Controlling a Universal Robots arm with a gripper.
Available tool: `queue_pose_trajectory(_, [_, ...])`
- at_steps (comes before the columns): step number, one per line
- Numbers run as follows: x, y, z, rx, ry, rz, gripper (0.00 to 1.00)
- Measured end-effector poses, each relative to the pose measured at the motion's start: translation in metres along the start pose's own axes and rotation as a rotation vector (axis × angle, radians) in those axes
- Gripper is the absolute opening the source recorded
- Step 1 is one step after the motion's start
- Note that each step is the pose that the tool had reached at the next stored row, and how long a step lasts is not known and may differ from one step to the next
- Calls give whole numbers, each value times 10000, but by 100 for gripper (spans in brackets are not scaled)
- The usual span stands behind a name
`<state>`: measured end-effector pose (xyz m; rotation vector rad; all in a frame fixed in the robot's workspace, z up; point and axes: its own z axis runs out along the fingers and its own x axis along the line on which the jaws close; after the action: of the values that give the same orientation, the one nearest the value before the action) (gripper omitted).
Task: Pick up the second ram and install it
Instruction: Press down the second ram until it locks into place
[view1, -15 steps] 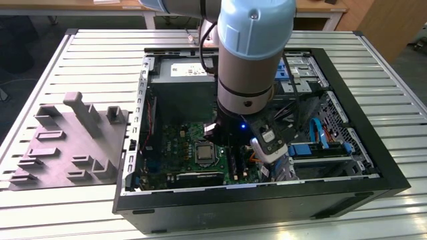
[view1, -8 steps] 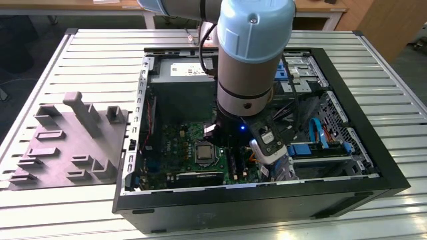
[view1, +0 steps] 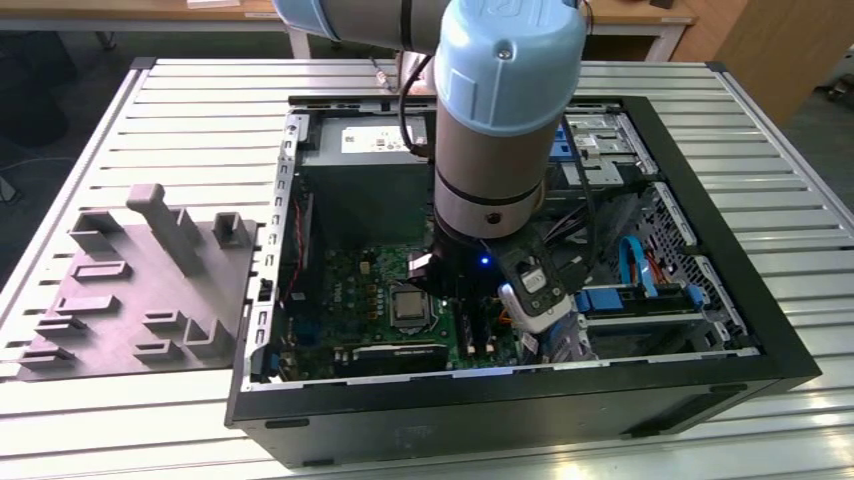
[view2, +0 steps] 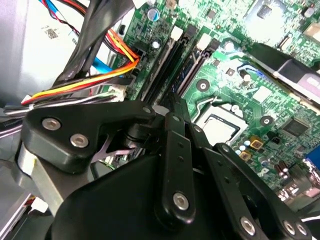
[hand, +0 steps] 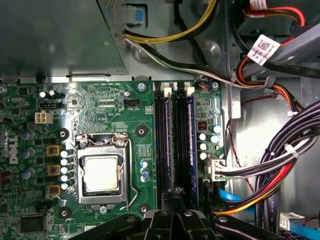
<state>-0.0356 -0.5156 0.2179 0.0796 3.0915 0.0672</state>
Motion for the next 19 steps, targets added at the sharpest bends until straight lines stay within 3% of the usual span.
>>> queue_pose_trajectory(11, [0, 2, 9, -17, -4, 1, 10])
queue_pose_trajectory(13, [-3, 6, -40, -29, -9, 2, 10])
queue_pose_trajectory(19, [-14, 14, -288, 13, -3, 0, 10])
